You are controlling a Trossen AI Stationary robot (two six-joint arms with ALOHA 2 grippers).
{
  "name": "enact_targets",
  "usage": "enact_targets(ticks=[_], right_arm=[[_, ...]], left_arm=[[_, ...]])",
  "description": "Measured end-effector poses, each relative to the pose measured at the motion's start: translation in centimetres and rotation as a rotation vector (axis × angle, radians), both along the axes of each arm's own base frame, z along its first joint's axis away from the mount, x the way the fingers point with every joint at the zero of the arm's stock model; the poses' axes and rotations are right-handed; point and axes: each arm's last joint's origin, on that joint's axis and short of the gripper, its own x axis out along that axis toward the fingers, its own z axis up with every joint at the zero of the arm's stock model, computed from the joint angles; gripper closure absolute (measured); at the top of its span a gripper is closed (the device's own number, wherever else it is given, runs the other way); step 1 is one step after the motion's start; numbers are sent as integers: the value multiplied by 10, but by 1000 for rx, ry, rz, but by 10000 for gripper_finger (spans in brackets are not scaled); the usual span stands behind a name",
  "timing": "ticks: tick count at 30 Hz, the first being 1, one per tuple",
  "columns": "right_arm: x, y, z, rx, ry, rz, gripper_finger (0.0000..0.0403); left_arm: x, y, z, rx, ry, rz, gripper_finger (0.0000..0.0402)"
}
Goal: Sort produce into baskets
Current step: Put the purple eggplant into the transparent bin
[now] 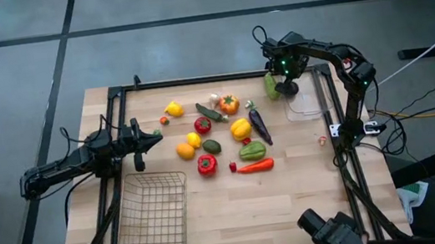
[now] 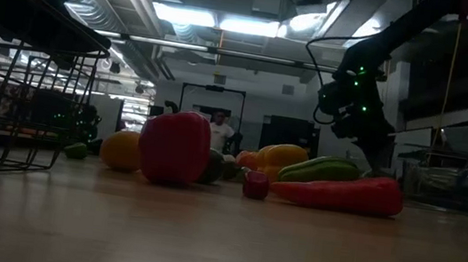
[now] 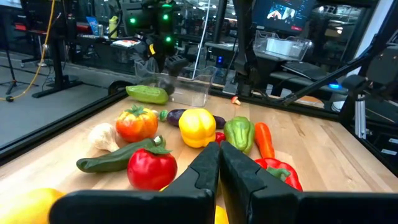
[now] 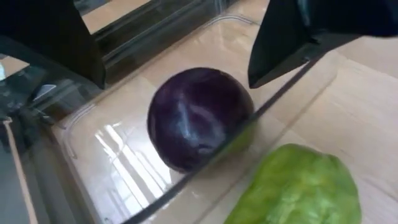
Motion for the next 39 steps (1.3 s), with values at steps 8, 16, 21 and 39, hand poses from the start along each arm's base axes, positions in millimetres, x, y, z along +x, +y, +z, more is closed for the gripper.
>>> enact_targets(ticks=[8, 16, 21, 39], right_arm=[[-8, 4, 4, -21, 172, 39, 22], [-18, 15, 33, -84, 163, 59, 24], [-25, 26, 60, -146, 88, 48, 24], [4, 55, 93, 13, -583, 118, 24]], left_arm=[[0, 0, 0, 0, 0, 0, 391], [0, 0, 0, 30, 7, -1, 391], [0, 0, 0, 43, 9, 0, 391], [0, 0, 0, 43, 10, 0, 391]])
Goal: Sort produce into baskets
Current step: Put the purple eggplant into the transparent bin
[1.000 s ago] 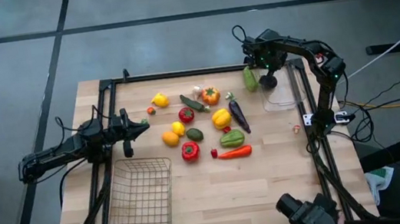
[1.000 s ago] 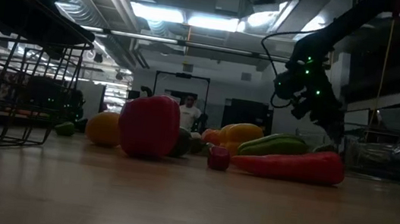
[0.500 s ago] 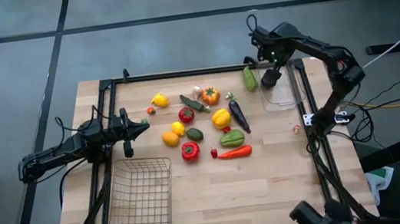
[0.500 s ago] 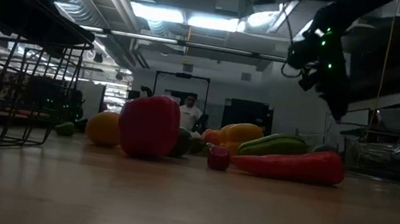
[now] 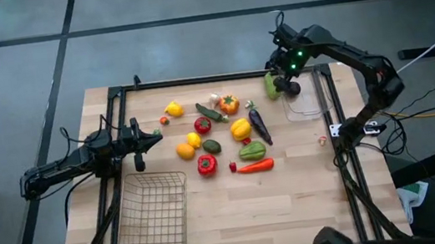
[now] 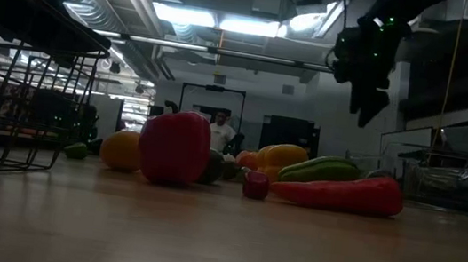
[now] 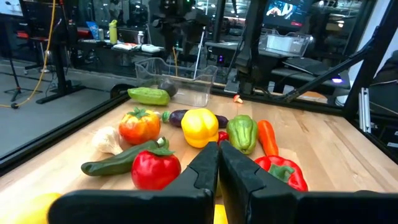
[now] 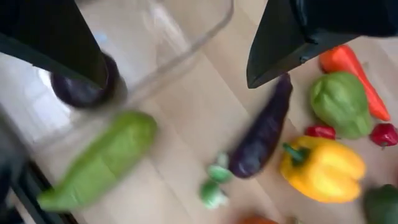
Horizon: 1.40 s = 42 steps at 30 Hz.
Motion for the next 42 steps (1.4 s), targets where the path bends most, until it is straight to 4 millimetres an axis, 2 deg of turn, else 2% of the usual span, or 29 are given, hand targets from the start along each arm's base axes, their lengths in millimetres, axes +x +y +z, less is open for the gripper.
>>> enact_targets(ticks=[8, 14, 18, 24, 29, 34, 42], right_arm=[[43, 34, 2, -77, -54, 161, 24], [63, 65, 2, -77, -40, 204, 24], [75, 80, -11, -76, -62, 230, 24], [78, 93, -50, -49, -57, 210, 24], [74, 95, -79, -39, -55, 143, 24], [68, 94, -99, -112, -20, 92, 24], [63, 96, -119, -116, -48, 58, 24]], left_arm=[[0, 0, 0, 0, 0, 0, 391], [0, 0, 0, 1, 0, 0, 391], [0, 0, 0, 0, 0, 0, 391], [0, 0, 0, 1, 0, 0, 391], [0, 0, 0, 1, 0, 0, 391], [0, 0, 0, 1, 0, 0, 391], [0, 0, 0, 1, 0, 0, 391]])
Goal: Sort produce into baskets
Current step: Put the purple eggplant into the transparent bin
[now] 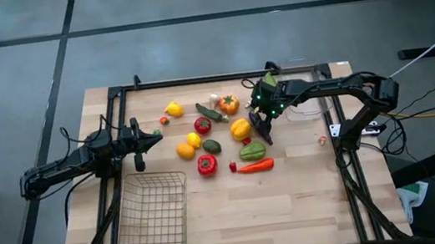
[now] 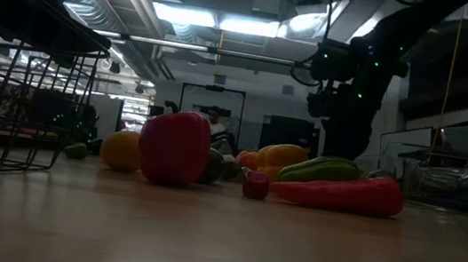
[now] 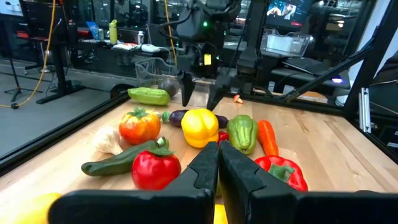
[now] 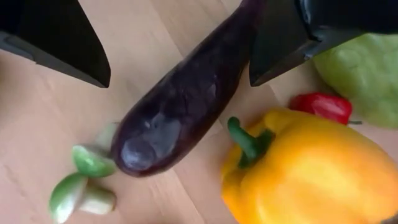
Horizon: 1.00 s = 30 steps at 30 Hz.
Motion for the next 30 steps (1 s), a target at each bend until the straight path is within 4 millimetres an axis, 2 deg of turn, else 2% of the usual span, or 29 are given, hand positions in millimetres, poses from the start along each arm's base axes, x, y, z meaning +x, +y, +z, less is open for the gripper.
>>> enact_targets(ticks=[7, 11, 15, 26, 30], right_arm=[[-8, 4, -15, 16, 12, -22, 25], [-10, 5, -22, 14, 0, -29, 43], [-13, 6, -26, 22, 8, -41, 87], [-12, 6, -24, 22, 8, -40, 247], [-6, 3, -13, 14, -5, -34, 273]], left_arm=[[0, 0, 0, 0, 0, 0, 391], [0, 0, 0, 0, 0, 0, 391], [0, 0, 0, 0, -1, 0, 391], [0, 0, 0, 0, 0, 0, 391], [0, 0, 0, 0, 0, 1, 391]])
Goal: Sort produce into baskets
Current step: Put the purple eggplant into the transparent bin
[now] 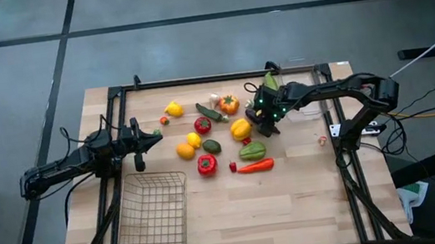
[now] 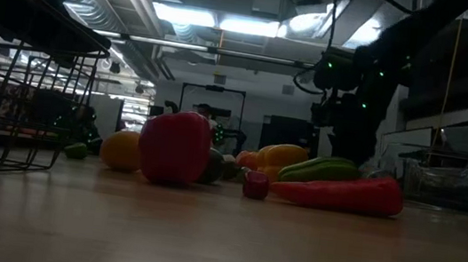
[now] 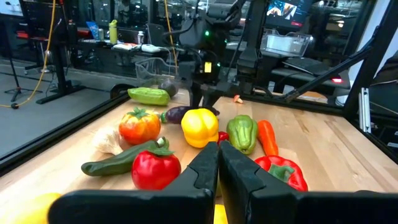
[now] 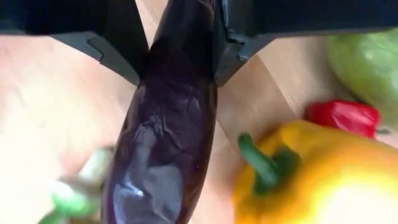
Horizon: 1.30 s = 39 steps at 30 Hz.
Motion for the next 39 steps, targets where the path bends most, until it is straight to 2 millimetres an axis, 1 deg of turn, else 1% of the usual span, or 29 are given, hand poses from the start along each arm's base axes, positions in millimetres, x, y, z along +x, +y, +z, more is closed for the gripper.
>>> enact_targets(ticks=[2, 5, 8, 14, 18, 21, 25, 29, 33, 36, 39], right_arm=[[4, -2, 8, -8, 1, 18, 272], [9, -4, 23, -12, 10, 38, 260], [13, -6, 40, -16, 23, 62, 252], [20, -10, 76, -34, 39, 98, 251], [20, -14, 99, -38, 48, 107, 250], [16, -21, 114, -41, 57, 100, 250], [1, -33, 129, -43, 54, 45, 250], [-25, -45, 141, -41, 73, -41, 250], [-57, -57, 154, -104, 130, -167, 249], [-77, -67, 155, -146, 172, -296, 249], [-96, -78, 151, -131, 191, -399, 249]], left_arm=[[0, 0, 0, 0, 0, 0, 391], [0, 0, 0, 0, 0, 0, 391], [0, 0, 0, 0, 0, 0, 391], [0, 0, 0, 0, 0, 0, 391], [0, 0, 0, 0, 0, 0, 391], [0, 0, 0, 0, 0, 0, 391], [0, 0, 0, 0, 0, 0, 391], [0, 0, 0, 0, 0, 0, 391], [0, 0, 0, 0, 0, 0, 391], [0, 0, 0, 0, 0, 0, 391], [0, 0, 0, 0, 0, -1, 391]])
